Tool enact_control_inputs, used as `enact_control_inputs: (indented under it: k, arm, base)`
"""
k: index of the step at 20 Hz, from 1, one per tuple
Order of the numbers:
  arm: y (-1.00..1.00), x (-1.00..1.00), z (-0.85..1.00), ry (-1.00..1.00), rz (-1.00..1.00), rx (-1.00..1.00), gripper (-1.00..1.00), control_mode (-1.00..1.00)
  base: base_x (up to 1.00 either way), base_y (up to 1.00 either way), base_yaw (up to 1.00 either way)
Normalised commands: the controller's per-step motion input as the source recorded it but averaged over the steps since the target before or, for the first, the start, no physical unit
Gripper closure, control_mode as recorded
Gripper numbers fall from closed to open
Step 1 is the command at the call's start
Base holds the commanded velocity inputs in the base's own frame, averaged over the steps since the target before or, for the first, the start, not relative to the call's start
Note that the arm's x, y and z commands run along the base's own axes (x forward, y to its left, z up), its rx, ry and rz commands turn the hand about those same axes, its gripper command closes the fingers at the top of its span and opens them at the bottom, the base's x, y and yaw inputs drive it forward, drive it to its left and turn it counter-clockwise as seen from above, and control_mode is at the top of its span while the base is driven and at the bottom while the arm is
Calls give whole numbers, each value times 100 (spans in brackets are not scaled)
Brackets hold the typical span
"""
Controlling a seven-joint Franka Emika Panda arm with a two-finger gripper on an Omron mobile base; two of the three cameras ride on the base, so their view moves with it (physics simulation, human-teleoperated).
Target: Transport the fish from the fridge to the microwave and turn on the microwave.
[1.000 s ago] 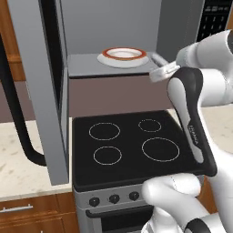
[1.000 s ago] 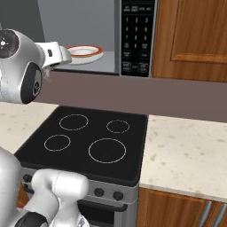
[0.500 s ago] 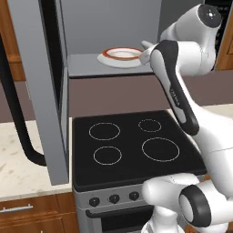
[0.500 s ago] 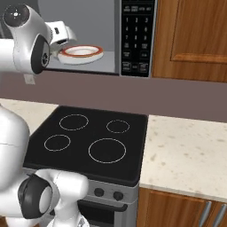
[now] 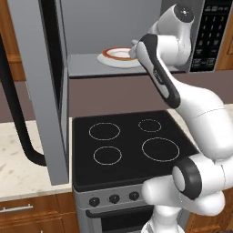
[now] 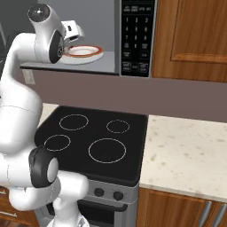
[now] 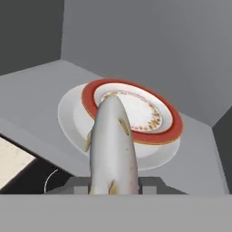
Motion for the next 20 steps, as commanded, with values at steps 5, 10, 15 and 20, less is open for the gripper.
enact_control_inputs:
  k: [5, 10, 15, 20]
  arm:
    - [1, 68, -22, 9, 5, 0, 100, -100]
    - [7, 64, -12, 6, 5, 0, 100, -100]
    - [10, 64, -13, 6, 5, 0, 100, -100]
    - [8, 60, -14, 5, 5, -1, 100, -100]
  base:
    - [0, 0, 0]
    - [0, 0, 0]
    - [0, 0, 0]
    - [0, 0, 0]
